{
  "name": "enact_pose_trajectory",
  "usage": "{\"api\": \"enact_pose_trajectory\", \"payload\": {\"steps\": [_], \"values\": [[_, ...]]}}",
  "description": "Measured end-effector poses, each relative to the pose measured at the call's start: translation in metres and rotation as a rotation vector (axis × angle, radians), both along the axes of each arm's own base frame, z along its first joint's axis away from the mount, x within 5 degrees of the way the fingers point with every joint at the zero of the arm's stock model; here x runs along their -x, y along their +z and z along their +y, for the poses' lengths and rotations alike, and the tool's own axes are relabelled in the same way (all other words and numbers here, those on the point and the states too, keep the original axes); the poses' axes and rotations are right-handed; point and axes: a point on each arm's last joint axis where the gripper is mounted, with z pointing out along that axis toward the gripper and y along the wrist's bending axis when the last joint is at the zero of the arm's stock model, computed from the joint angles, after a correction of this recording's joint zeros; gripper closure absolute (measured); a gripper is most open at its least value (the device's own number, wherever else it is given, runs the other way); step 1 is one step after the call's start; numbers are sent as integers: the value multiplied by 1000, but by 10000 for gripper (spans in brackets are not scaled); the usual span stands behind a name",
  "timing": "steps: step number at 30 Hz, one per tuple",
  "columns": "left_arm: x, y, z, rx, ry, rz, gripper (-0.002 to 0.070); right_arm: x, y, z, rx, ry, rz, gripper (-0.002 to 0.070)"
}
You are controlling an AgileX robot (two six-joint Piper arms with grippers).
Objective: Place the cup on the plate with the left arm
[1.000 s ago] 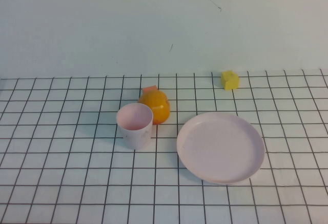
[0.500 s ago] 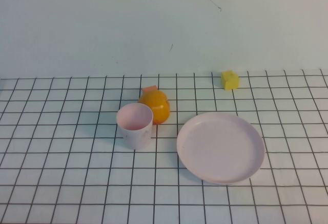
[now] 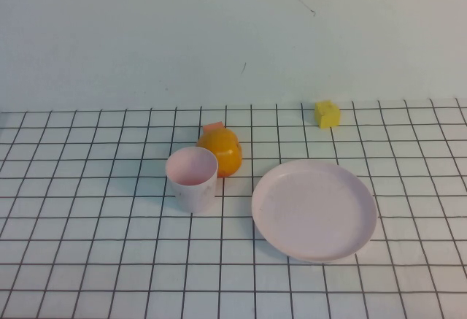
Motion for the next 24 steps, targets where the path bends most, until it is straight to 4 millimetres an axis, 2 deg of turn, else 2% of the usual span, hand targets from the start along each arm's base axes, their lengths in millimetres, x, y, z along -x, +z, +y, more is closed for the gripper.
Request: {"api": "enact_pose_trajectory", "payload": {"steps": [24], "values": [[0,0,-1,17,-1,1,678,0,0,0,0,0,0,678]]}}
